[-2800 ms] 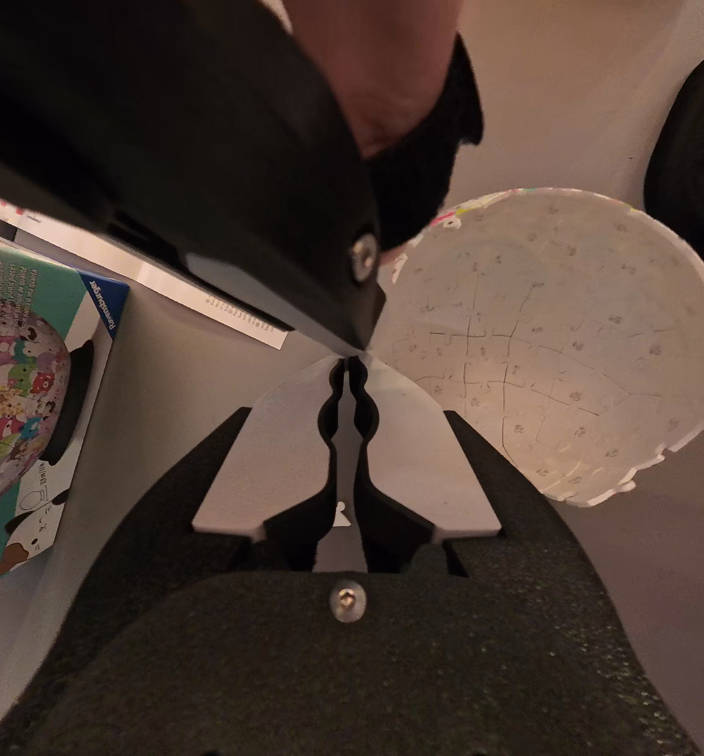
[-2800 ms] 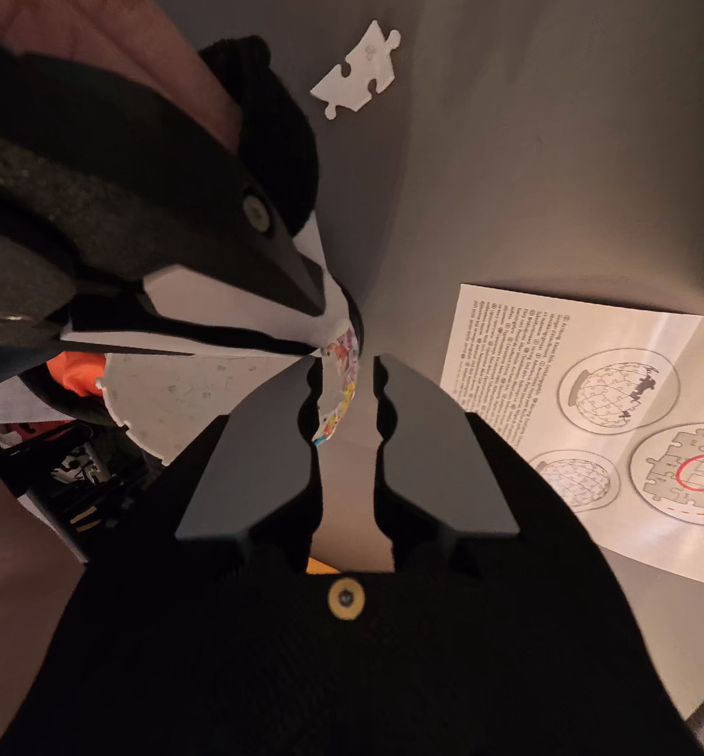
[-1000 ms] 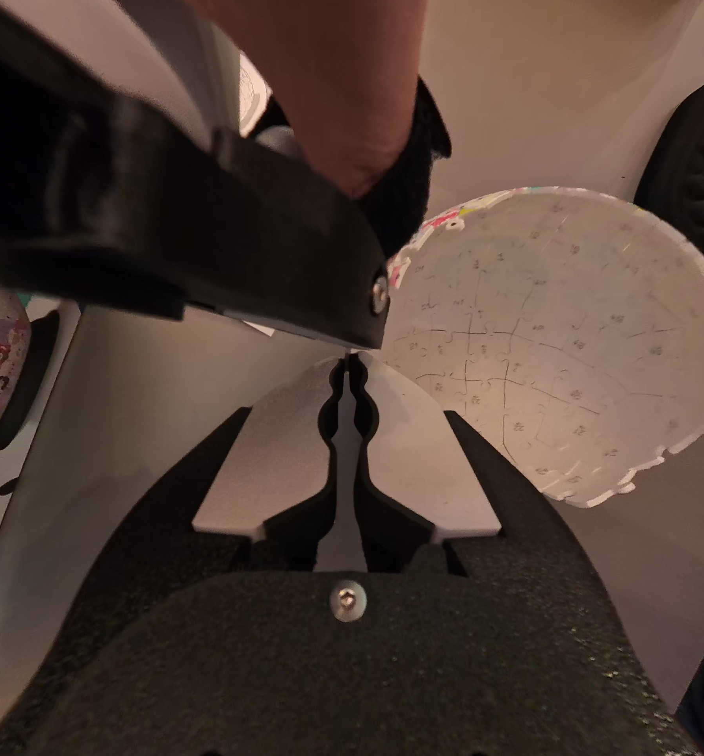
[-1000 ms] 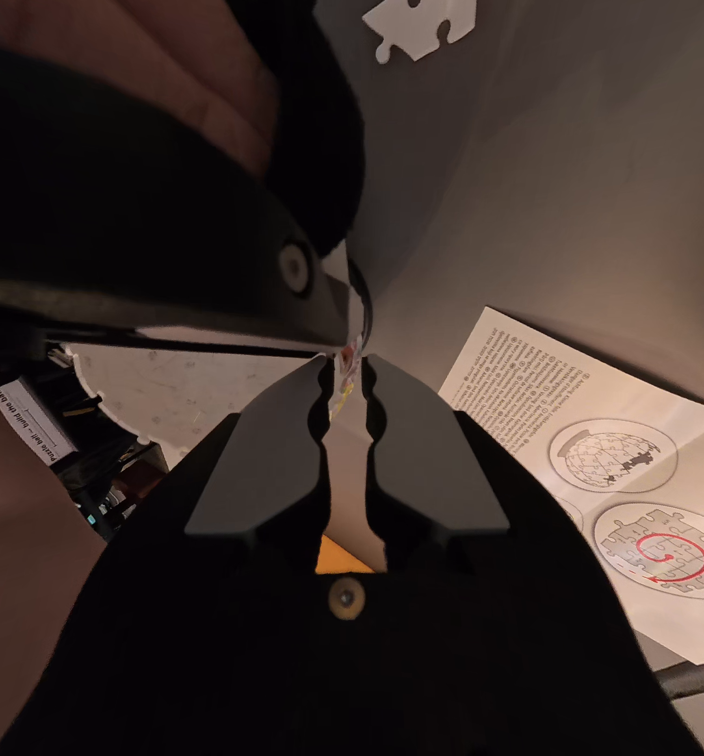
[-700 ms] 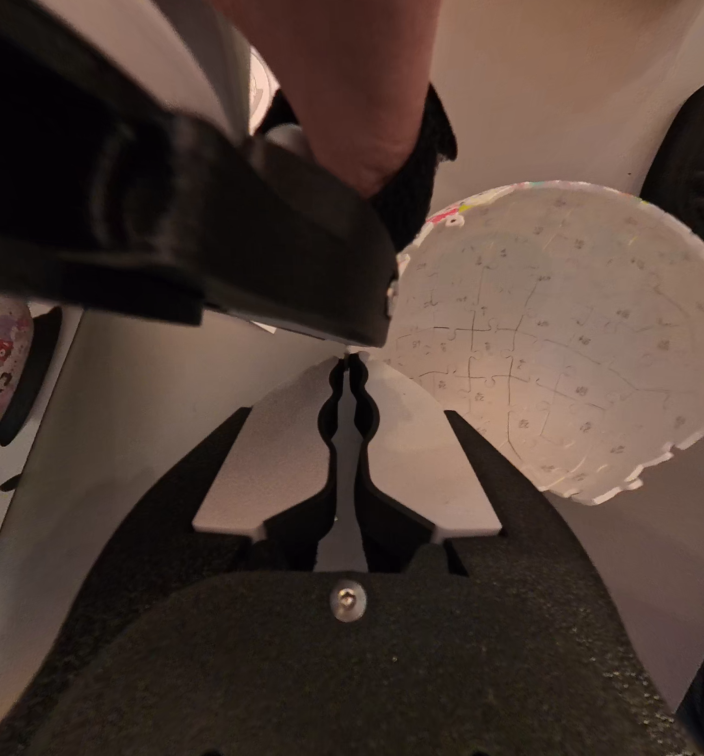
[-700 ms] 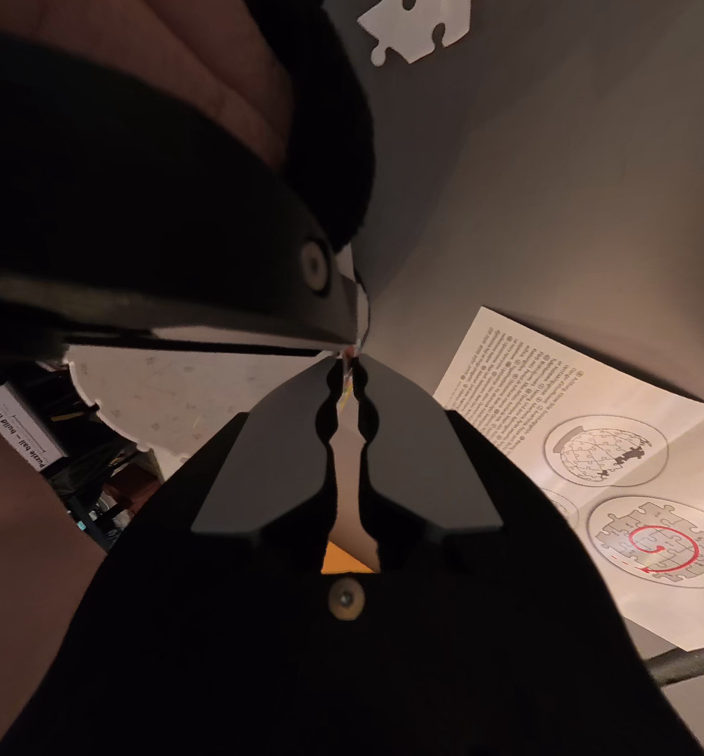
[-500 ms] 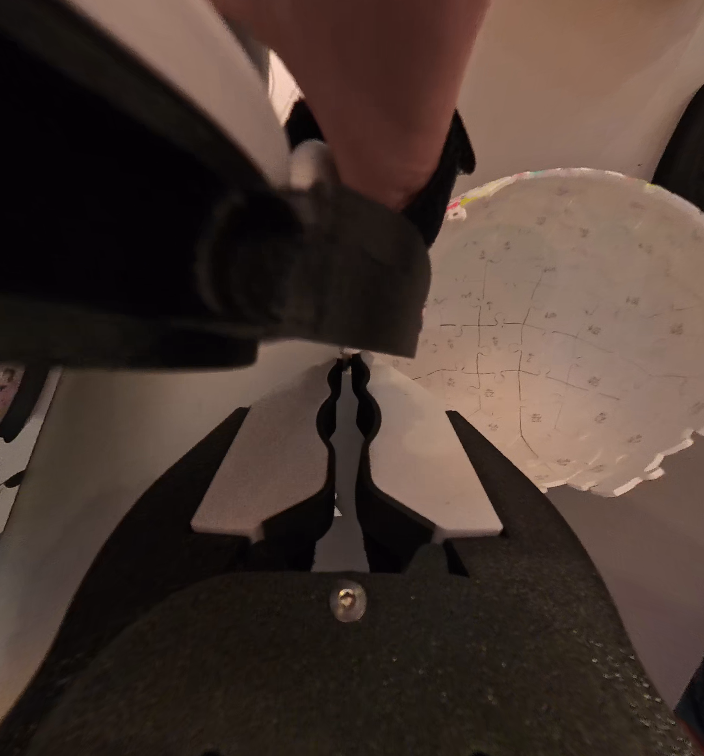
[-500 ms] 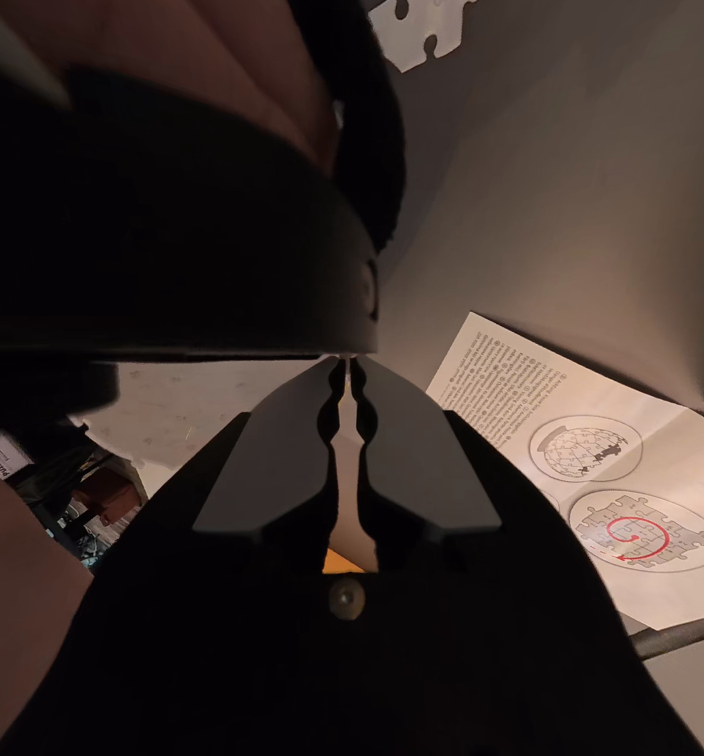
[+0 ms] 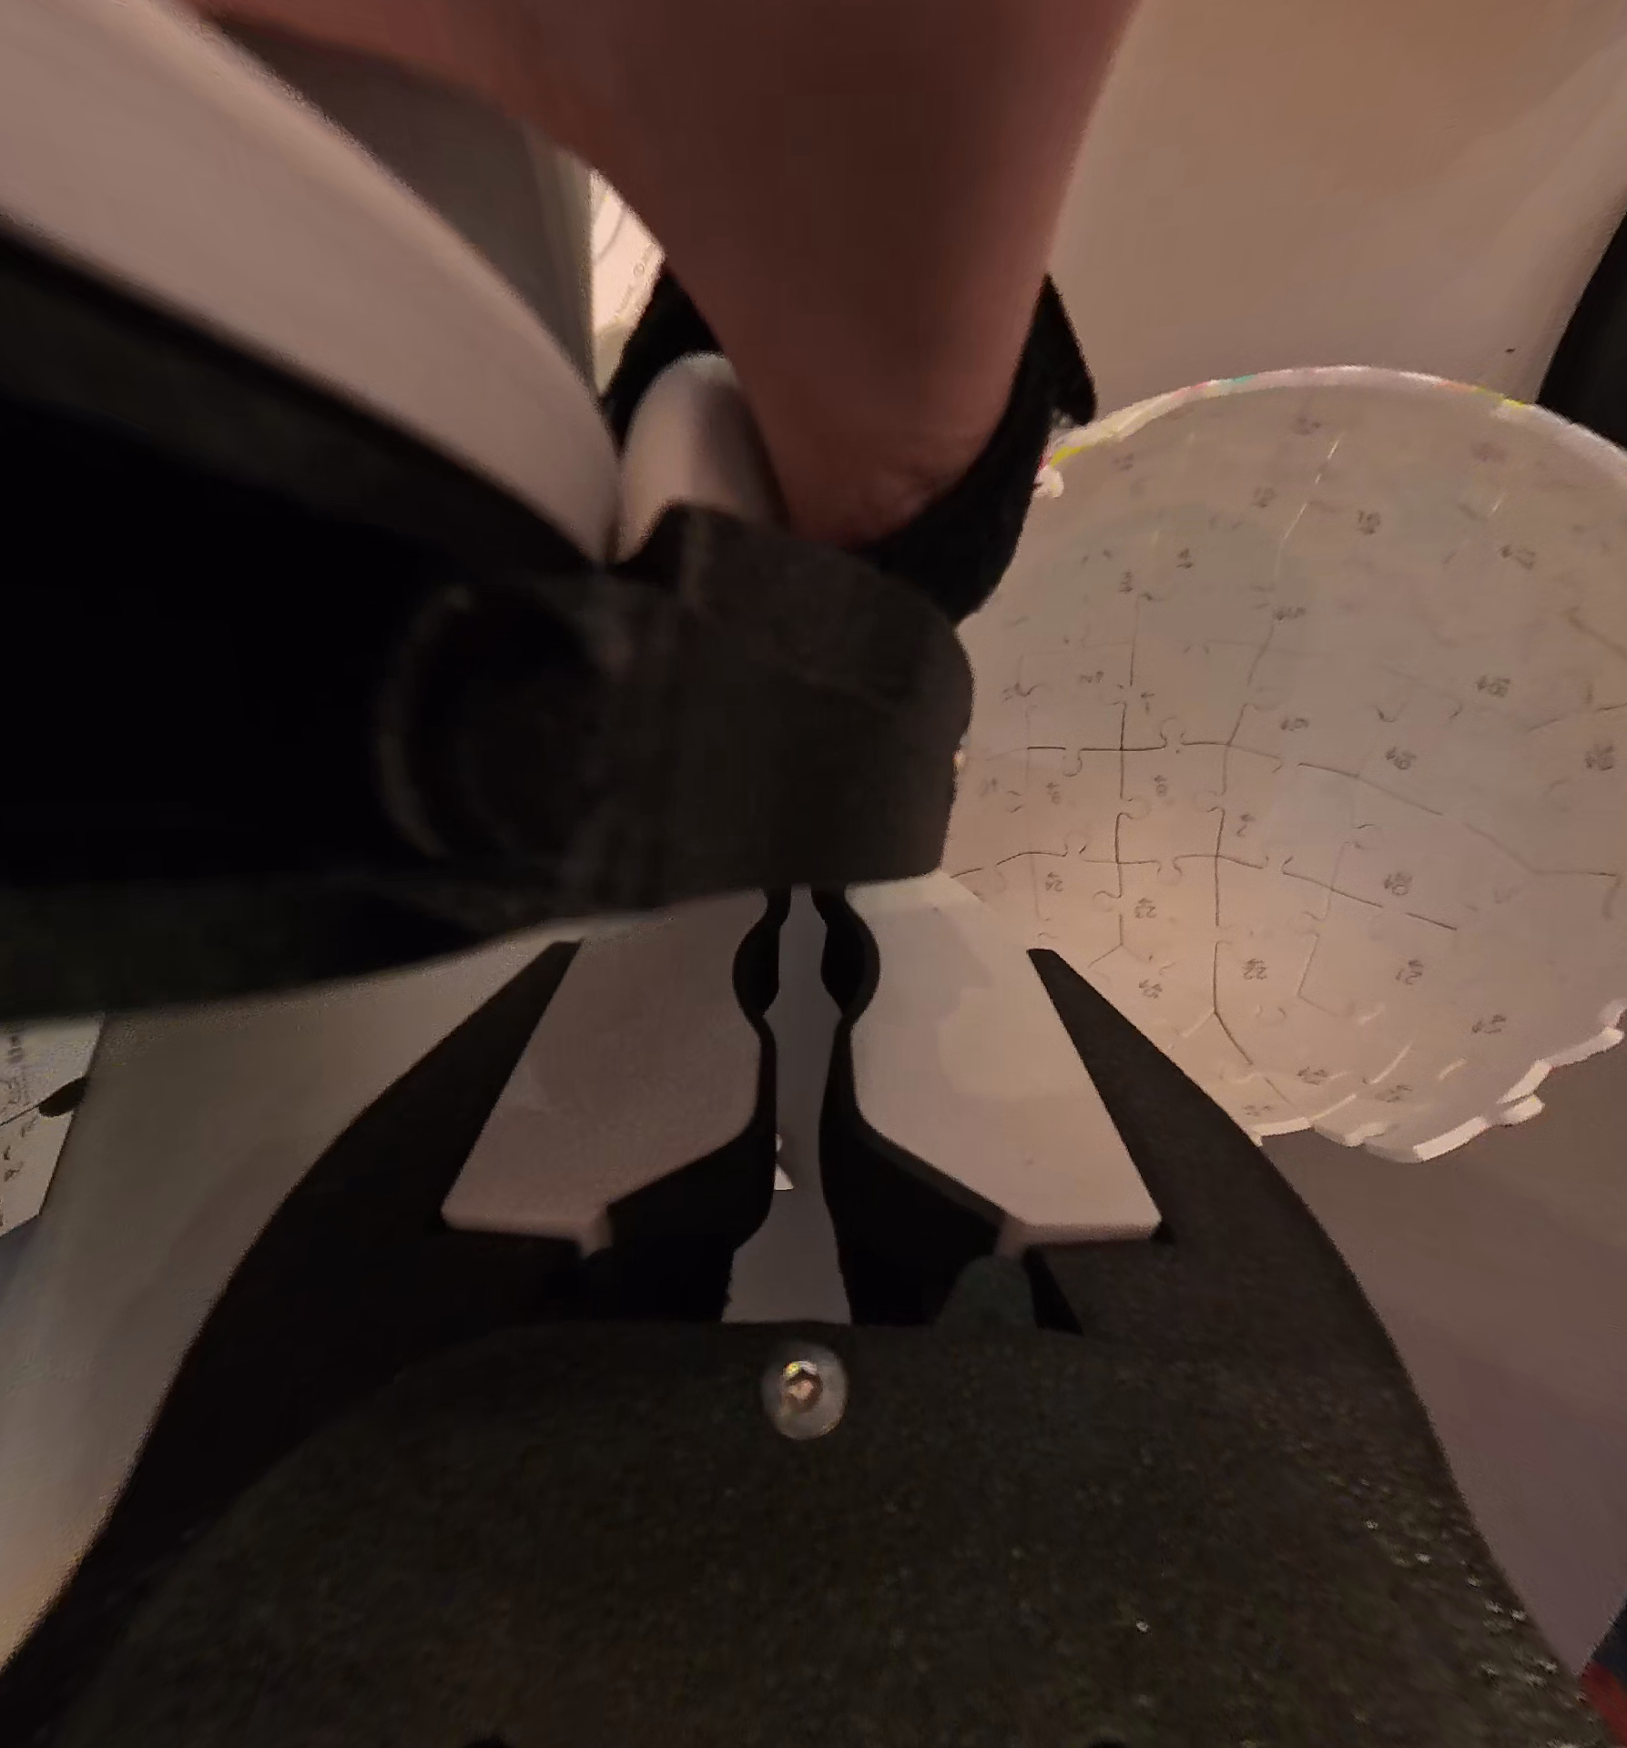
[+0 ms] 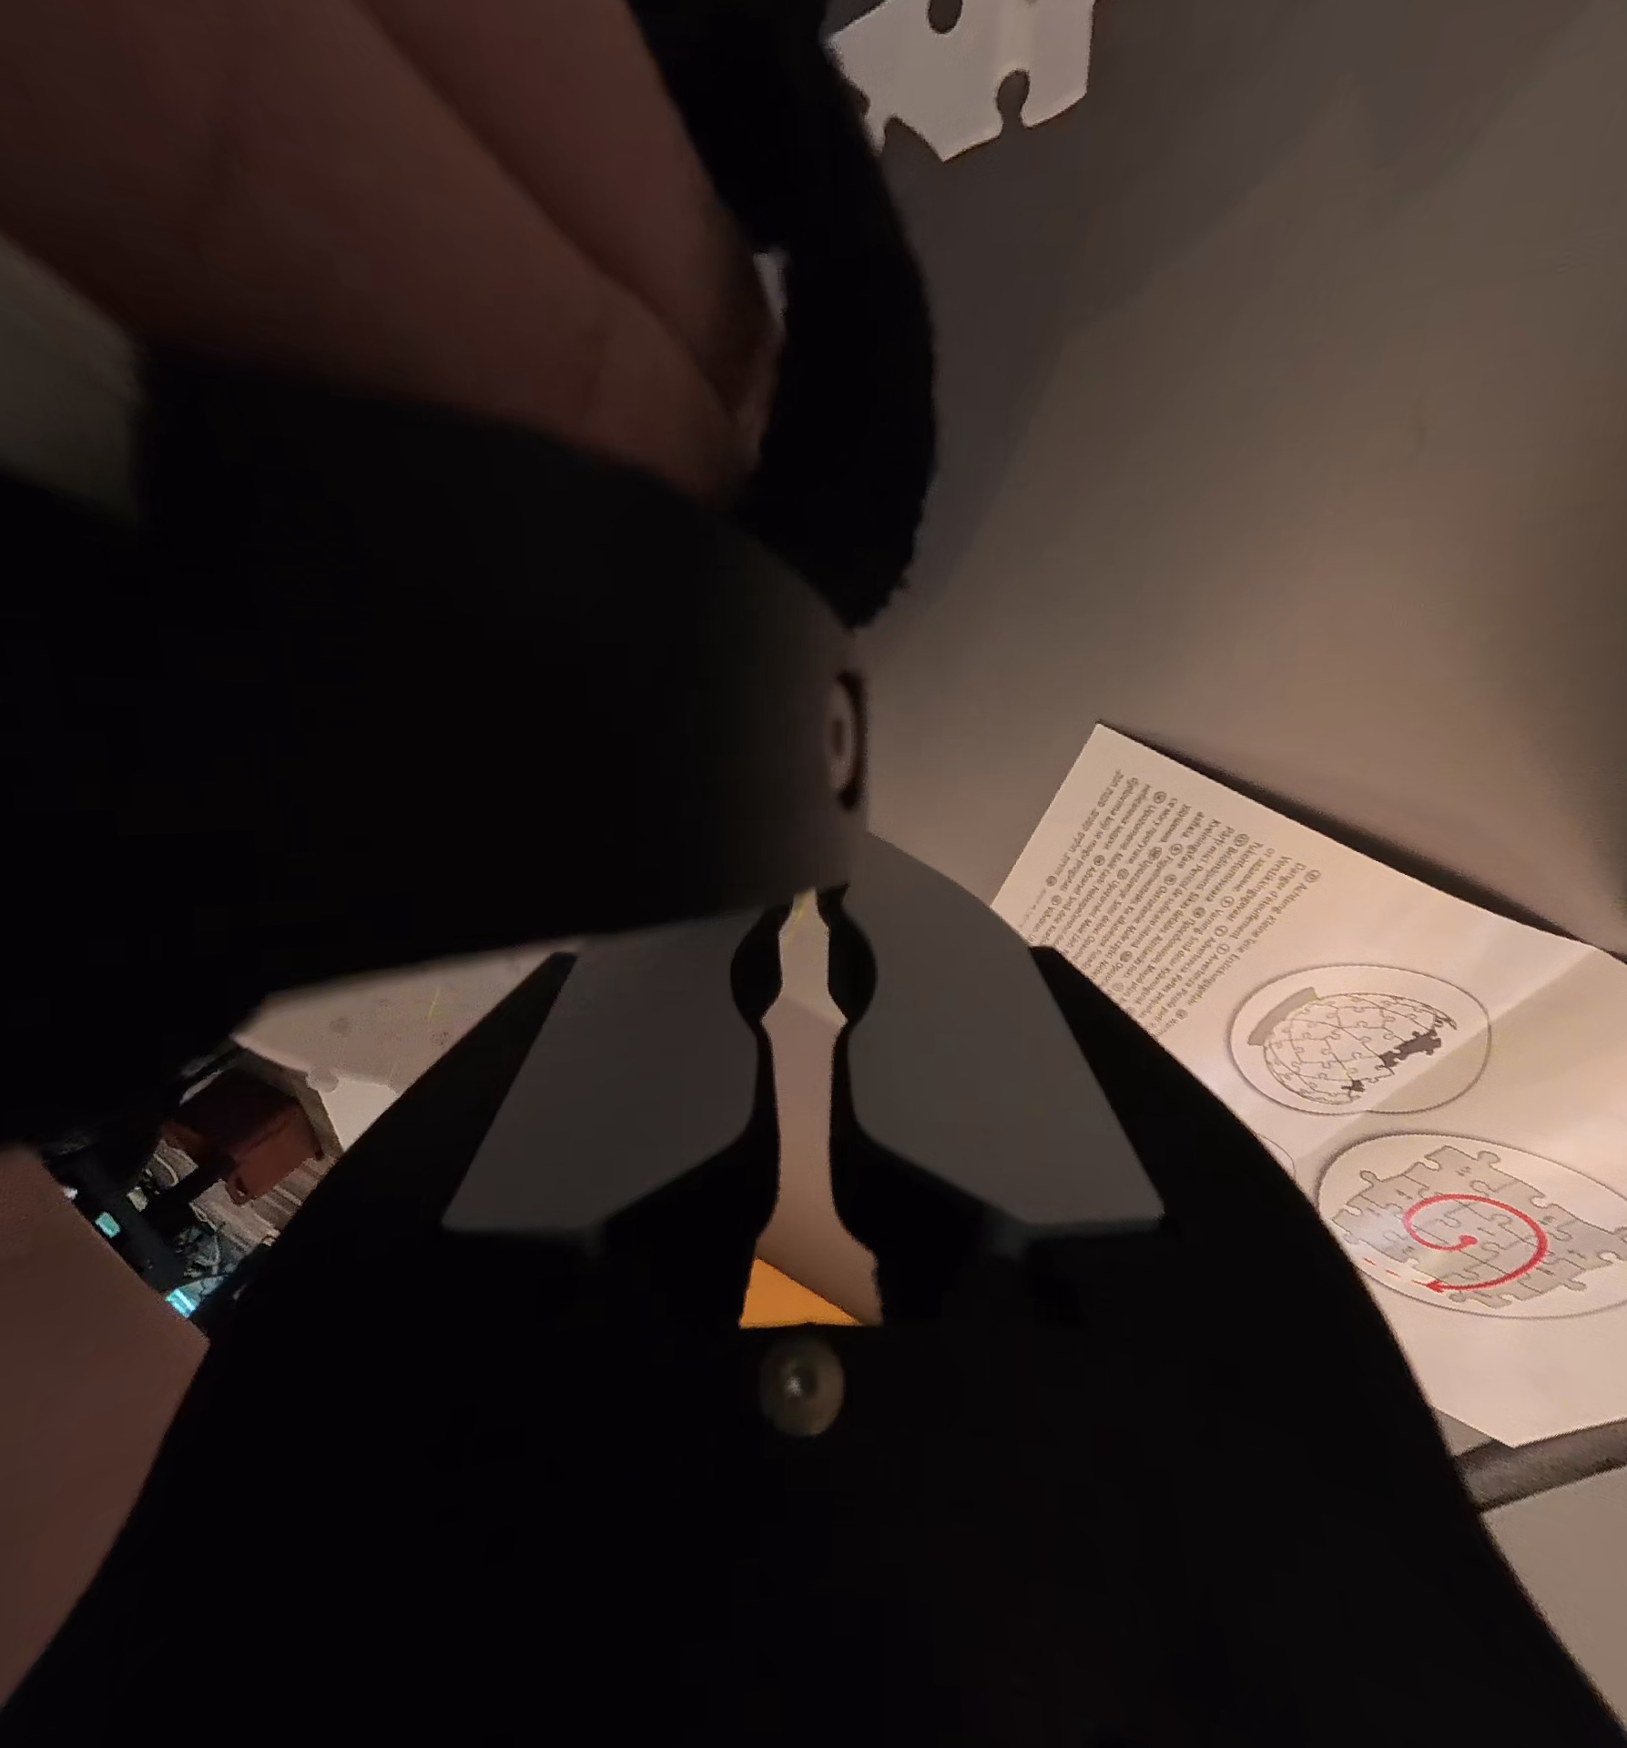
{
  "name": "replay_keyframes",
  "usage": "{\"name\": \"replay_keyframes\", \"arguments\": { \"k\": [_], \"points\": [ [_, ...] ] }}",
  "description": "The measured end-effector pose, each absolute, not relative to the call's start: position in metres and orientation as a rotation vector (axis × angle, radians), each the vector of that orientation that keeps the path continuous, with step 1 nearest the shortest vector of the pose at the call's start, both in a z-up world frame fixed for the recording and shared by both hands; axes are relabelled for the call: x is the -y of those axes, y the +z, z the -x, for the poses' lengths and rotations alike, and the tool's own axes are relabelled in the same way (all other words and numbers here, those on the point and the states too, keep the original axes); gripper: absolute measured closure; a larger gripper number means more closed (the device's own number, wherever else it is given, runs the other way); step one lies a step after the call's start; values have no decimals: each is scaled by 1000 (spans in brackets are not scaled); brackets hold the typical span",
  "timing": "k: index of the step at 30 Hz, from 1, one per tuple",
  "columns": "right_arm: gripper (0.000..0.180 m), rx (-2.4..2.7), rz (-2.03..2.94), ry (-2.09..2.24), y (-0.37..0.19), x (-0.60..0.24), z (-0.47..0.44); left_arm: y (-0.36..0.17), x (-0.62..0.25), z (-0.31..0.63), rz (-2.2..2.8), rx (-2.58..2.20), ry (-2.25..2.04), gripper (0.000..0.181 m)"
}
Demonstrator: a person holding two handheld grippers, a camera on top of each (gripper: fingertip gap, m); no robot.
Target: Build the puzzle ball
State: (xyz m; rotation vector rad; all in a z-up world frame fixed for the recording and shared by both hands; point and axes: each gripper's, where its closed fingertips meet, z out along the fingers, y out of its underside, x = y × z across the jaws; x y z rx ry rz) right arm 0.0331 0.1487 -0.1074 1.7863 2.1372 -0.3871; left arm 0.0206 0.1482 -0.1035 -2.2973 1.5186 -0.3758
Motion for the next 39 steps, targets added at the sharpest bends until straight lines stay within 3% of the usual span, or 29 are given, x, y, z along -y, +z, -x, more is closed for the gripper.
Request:
{"name": "replay_keyframes", "arguments": {
  "k": [39],
  "points": [
    [152,-2141,-1783,-528,-108,-153,-31,-106,-148,-22,2317,-1524,-409,178]
  ]
}}
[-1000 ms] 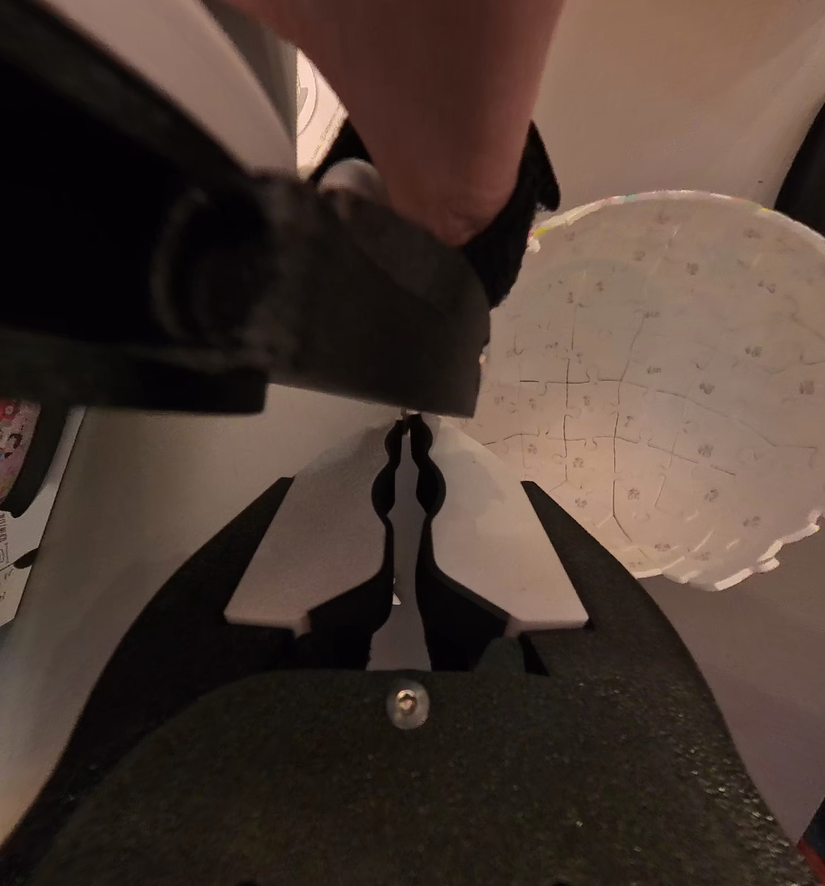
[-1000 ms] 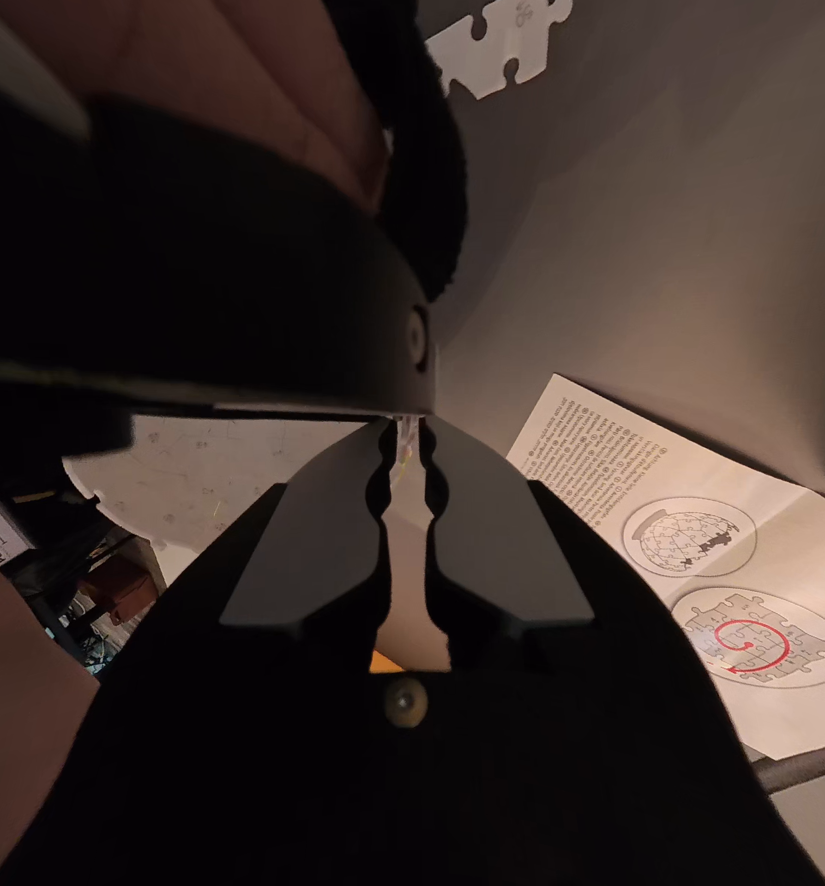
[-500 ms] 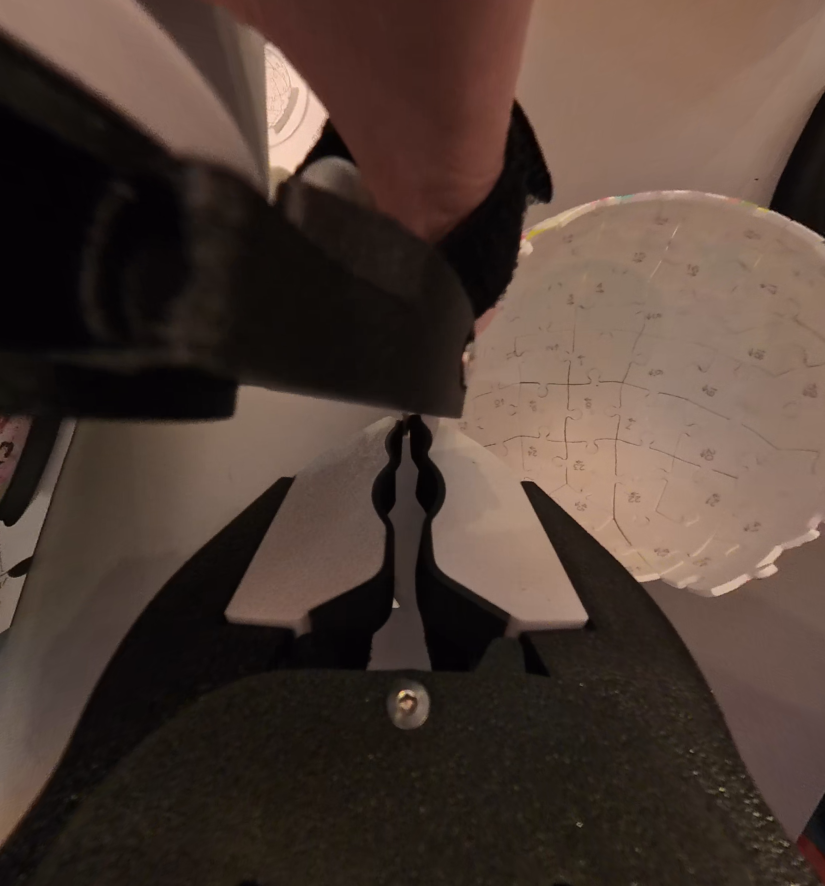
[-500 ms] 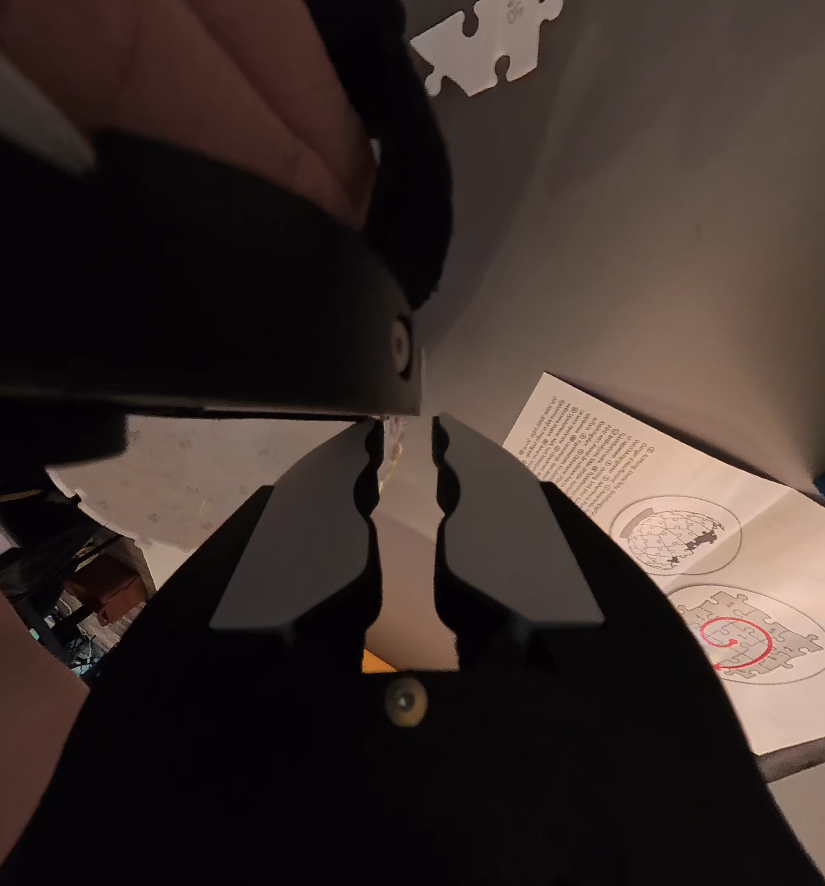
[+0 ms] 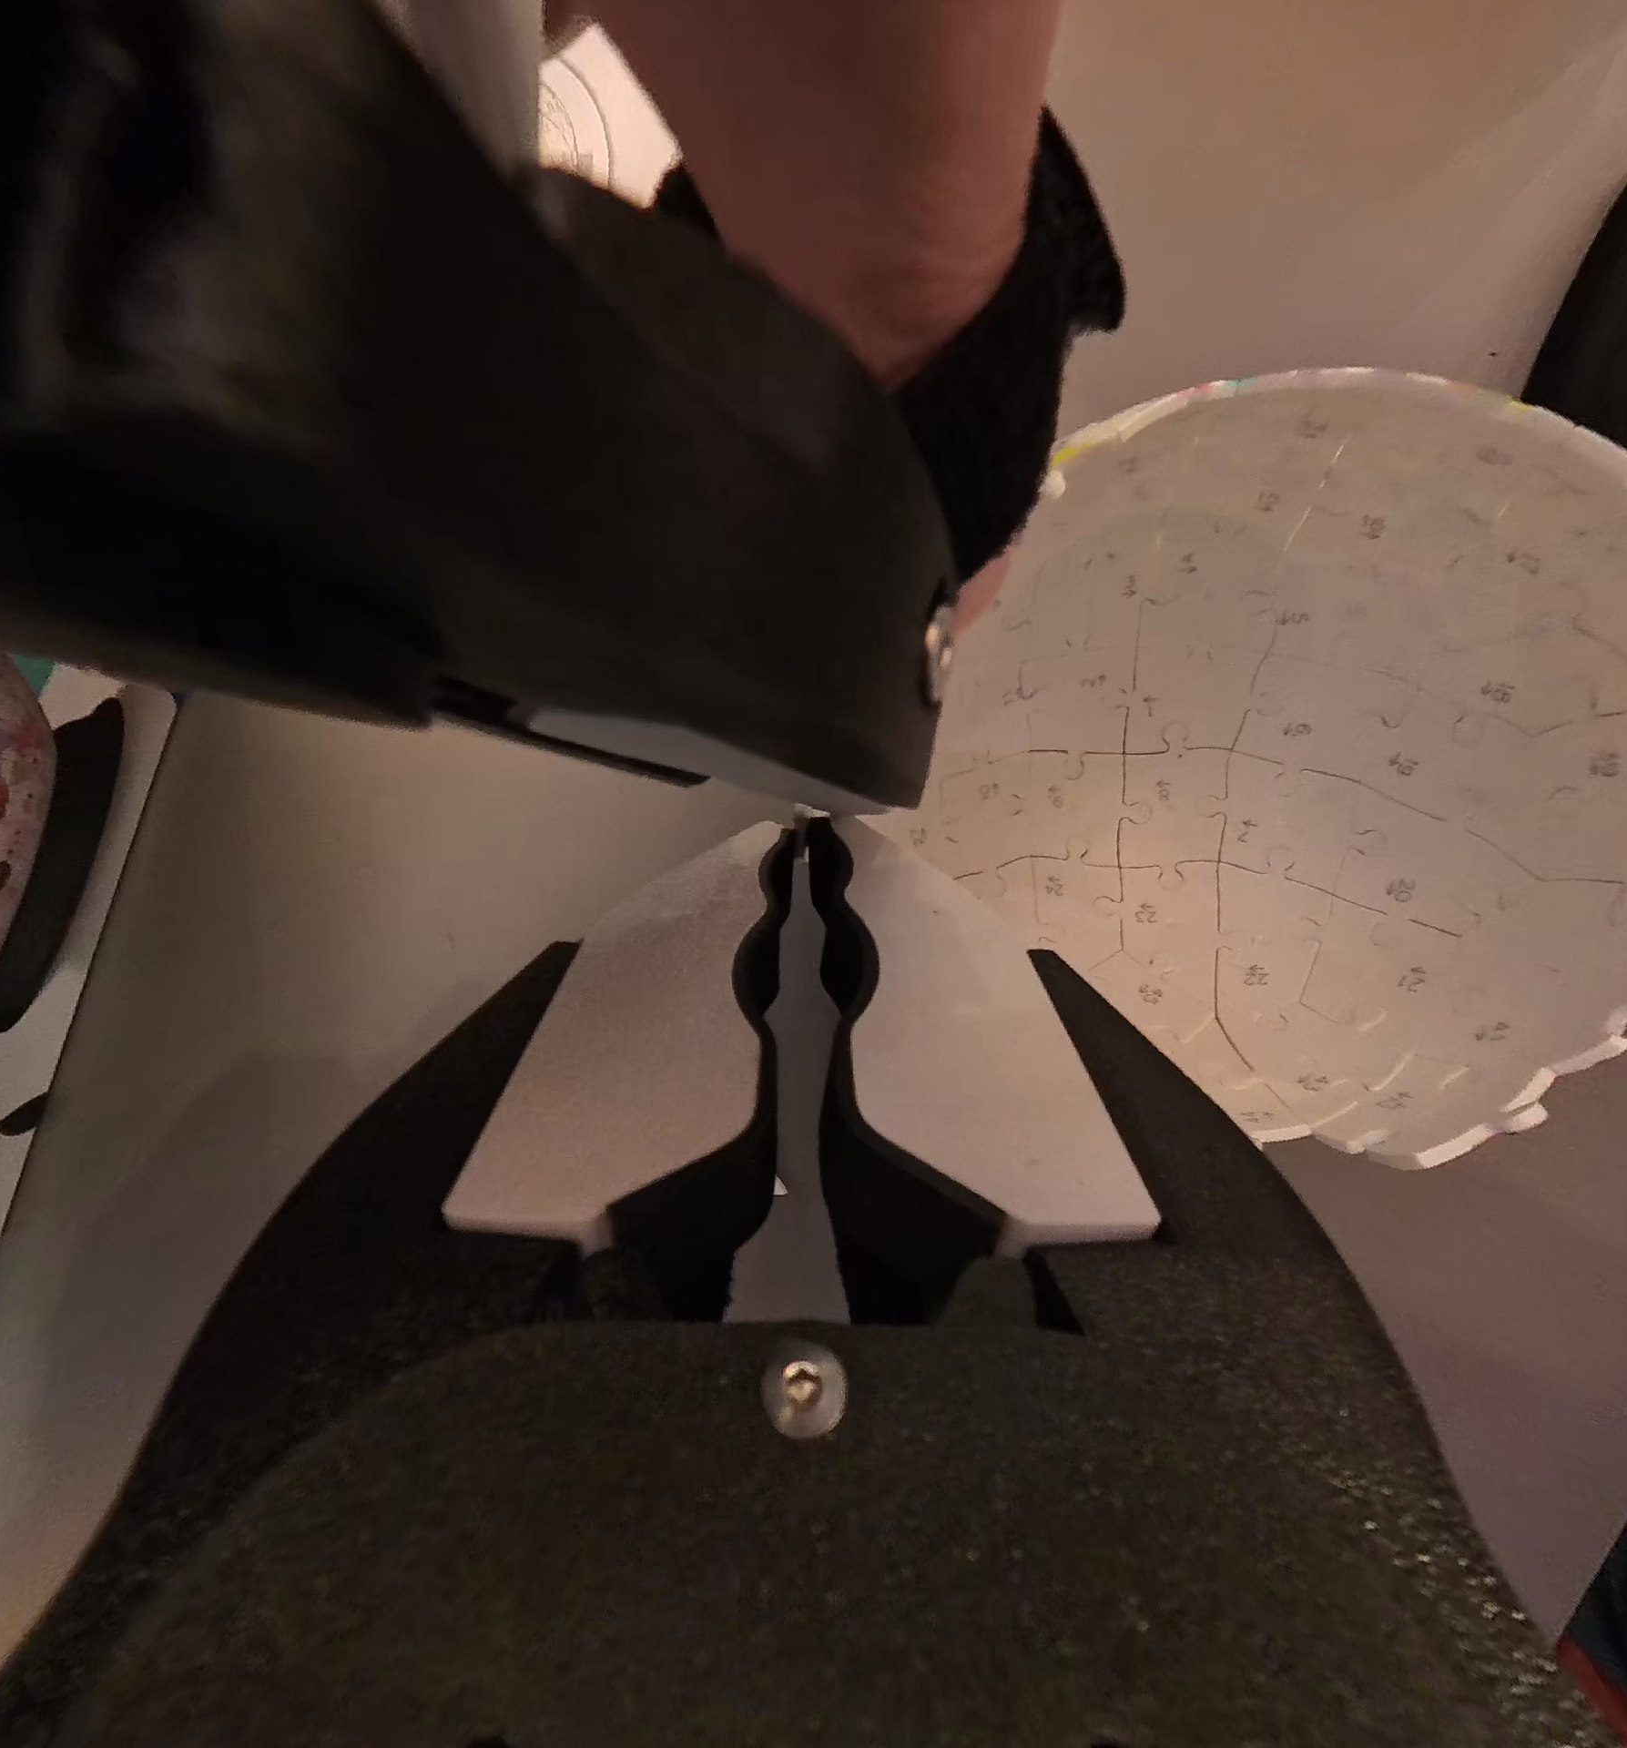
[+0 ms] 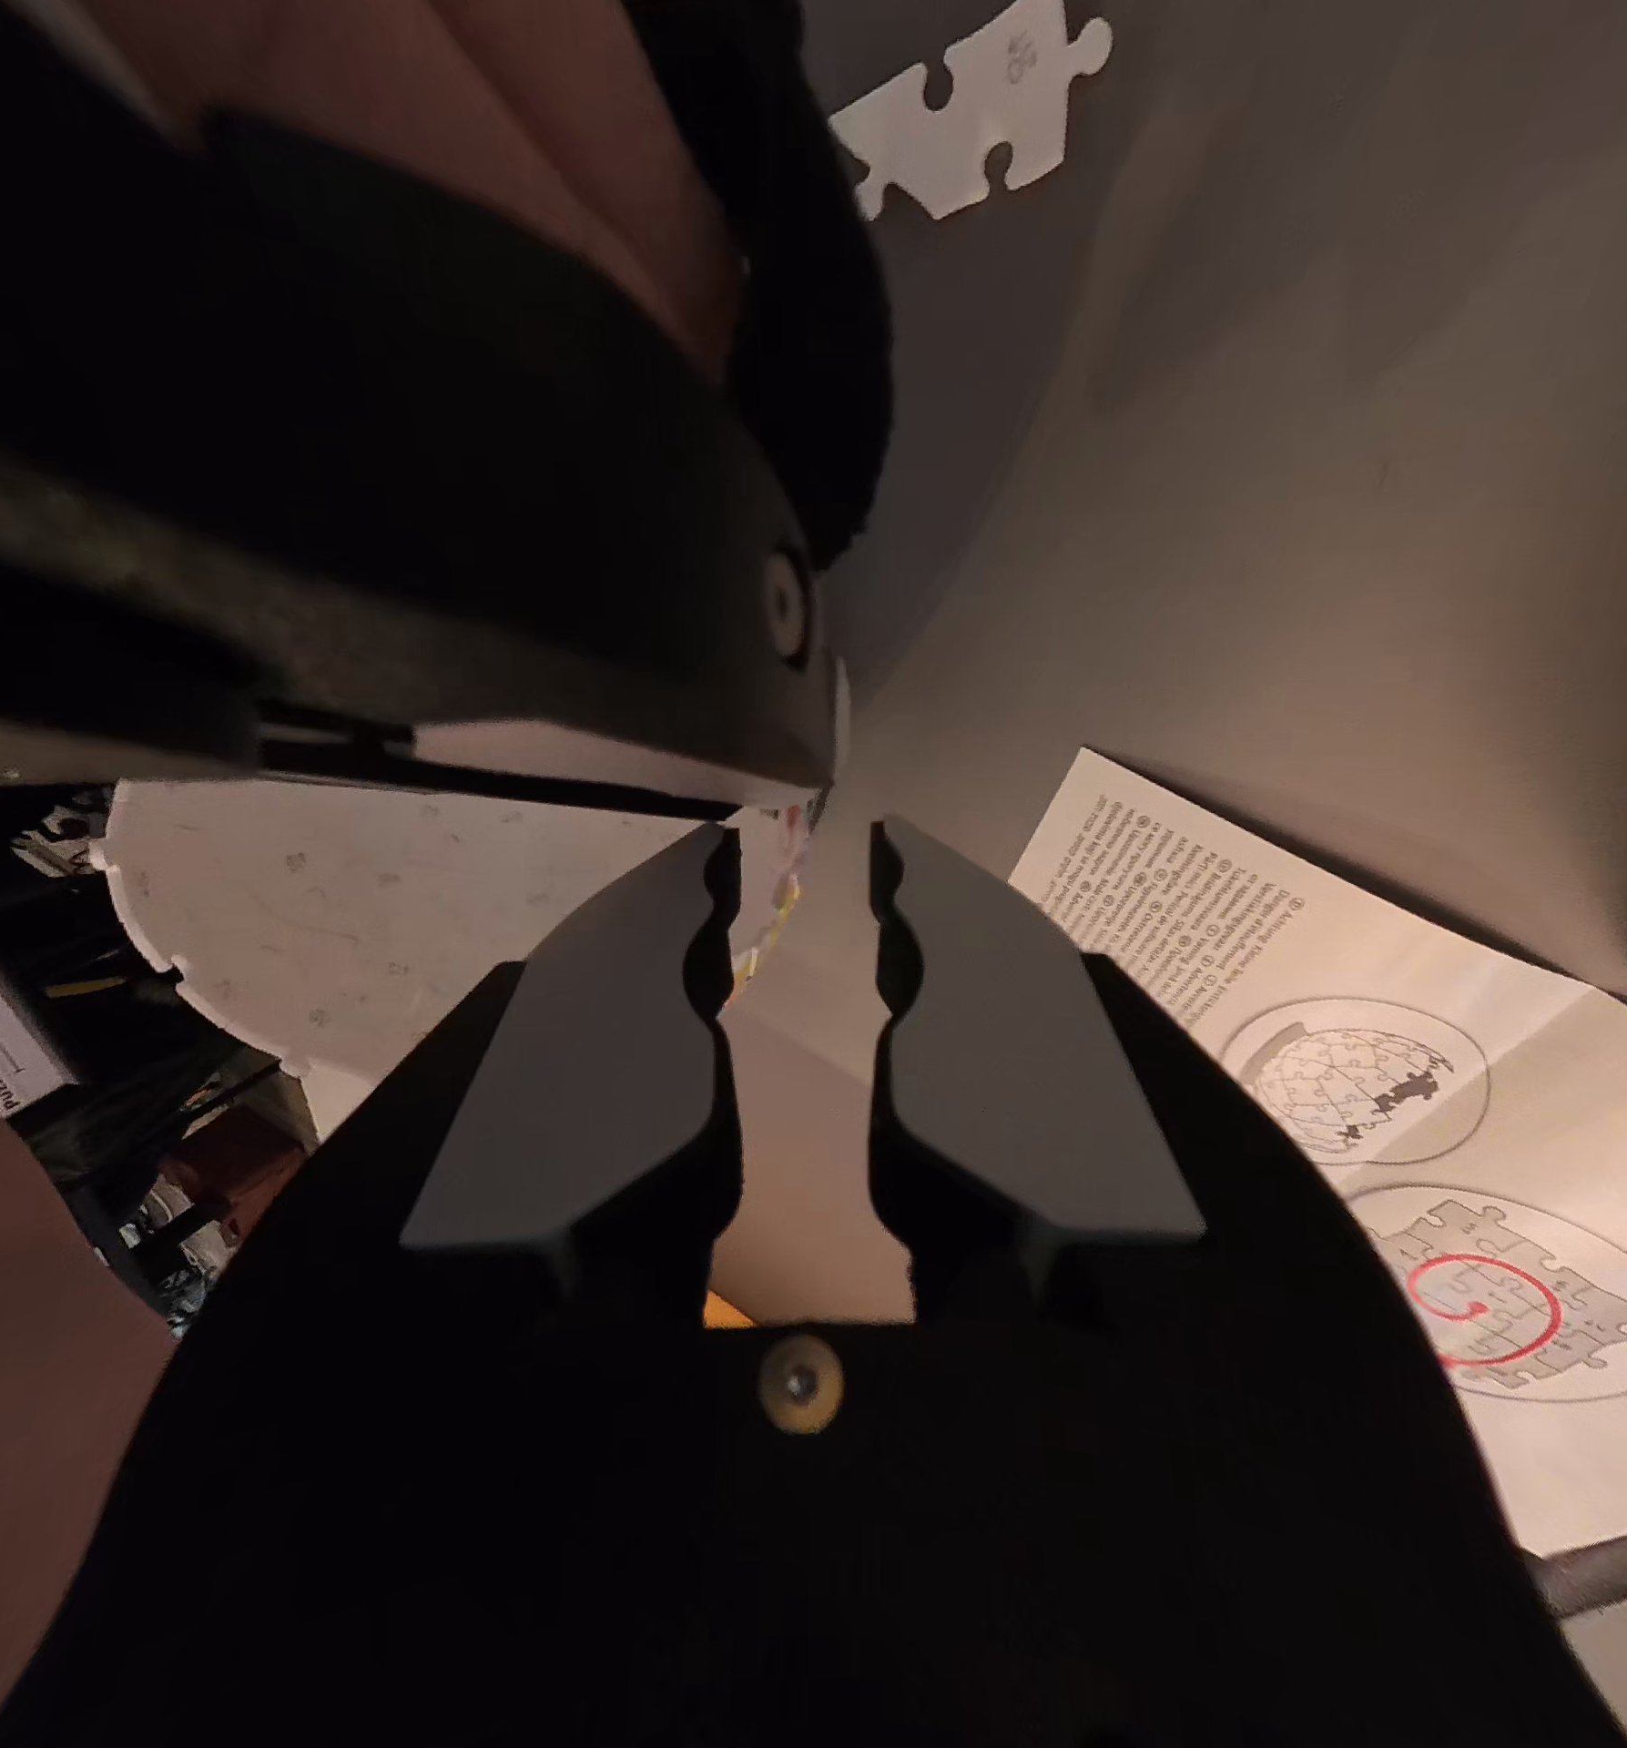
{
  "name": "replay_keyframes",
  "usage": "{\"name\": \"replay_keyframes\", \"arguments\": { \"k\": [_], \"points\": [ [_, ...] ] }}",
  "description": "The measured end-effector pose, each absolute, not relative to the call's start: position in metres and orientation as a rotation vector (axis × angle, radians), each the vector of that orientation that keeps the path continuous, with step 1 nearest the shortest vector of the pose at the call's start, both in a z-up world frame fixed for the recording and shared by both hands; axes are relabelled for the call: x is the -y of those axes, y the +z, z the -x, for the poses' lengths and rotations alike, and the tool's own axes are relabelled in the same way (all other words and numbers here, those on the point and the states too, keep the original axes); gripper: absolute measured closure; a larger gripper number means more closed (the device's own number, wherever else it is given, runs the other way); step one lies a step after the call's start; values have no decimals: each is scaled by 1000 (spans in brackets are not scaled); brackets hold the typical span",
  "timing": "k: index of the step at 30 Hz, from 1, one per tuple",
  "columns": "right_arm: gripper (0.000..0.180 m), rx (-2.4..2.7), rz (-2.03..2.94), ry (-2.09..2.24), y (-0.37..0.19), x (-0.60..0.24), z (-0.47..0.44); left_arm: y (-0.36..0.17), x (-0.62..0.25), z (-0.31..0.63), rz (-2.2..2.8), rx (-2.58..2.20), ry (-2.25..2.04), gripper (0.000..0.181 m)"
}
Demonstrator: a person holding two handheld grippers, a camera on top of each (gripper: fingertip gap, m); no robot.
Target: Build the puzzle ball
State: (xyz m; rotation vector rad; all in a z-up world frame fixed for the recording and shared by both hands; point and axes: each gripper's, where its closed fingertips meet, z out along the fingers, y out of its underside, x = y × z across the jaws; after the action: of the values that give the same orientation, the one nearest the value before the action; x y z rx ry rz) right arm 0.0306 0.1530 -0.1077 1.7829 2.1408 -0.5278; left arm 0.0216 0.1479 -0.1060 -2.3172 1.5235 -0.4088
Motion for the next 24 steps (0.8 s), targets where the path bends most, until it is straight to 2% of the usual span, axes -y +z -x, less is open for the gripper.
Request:
{"name": "replay_keyframes", "arguments": {
  "k": [7,14,18,24],
  "points": [
    [151,-2150,-1777,-473,-113,-156,-31,-106,-148,-22,2317,-1525,-404,178],
    [158,-2174,-1739,-470,-113,-155,-30,-107,-148,-21,2323,-1520,-399,178],
    [174,-2164,-1699,-480,-111,-149,-32,-108,-149,-20,2328,-1515,-402,177],
    [171,-2119,-1730,-470,-112,-149,-32,-108,-148,-20,2325,-1522,-400,177]
  ]
}}
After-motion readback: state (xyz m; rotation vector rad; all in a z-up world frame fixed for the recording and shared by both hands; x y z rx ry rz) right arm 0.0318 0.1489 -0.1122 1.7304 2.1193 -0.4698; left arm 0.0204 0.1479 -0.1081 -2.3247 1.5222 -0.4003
